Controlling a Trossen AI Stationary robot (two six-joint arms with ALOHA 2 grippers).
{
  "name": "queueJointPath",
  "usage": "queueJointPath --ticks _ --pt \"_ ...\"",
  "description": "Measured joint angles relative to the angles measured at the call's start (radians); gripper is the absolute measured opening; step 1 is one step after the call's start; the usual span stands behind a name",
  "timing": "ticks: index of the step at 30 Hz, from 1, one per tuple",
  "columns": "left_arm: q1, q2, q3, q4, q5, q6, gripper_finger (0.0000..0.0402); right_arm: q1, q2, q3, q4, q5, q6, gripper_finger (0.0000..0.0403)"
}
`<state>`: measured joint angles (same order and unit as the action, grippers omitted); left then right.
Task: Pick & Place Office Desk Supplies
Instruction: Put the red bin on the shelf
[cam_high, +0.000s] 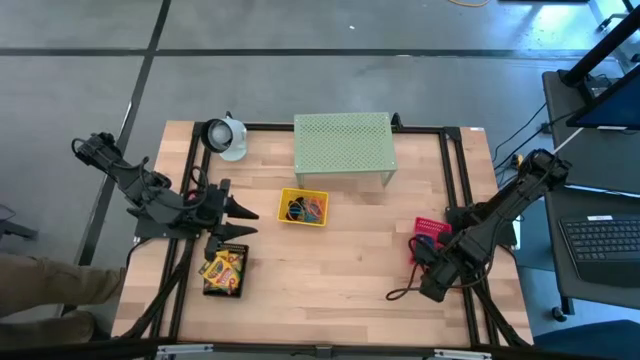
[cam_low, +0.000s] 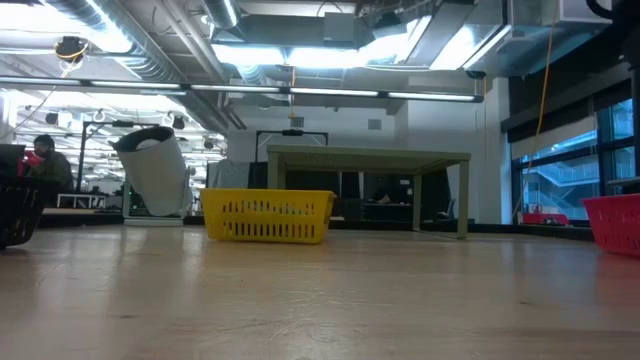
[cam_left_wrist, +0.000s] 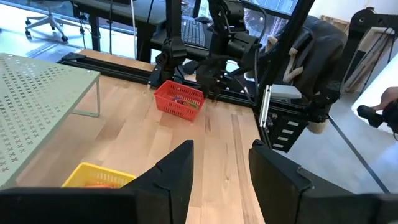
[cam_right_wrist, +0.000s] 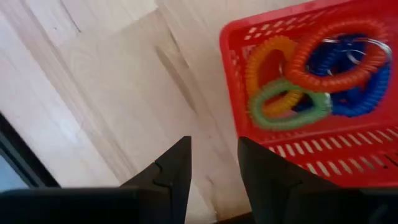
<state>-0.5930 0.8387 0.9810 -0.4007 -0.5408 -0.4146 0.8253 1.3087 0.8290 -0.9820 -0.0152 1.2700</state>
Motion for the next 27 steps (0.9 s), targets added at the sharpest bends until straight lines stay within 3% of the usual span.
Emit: queueJointPath --ticks 8,19,23,27 --pt "0.0 0.0 0.0 -0.008 -0.018 -0.019 0.0148 -0.003 0.0 -0.081 0.027 0.027 0.004 0.0133" --pt "0.0 0.0 0.0 -0.008 -0.036 -0.088 0.0148 -0.004 -0.003 -0.266 0.257 0.007 0.038 0.0129" --pt "0.0 0.0 0.0 -0.007 -0.044 -0.099 0.0148 -0.005 -0.006 -0.295 0.29 -0.007 0.07 0.0097" --pt "0.0 0.0 0.0 -0.007 -0.059 -0.1 0.0148 -0.006 -0.004 -0.289 0.281 0.022 0.085 0.0025"
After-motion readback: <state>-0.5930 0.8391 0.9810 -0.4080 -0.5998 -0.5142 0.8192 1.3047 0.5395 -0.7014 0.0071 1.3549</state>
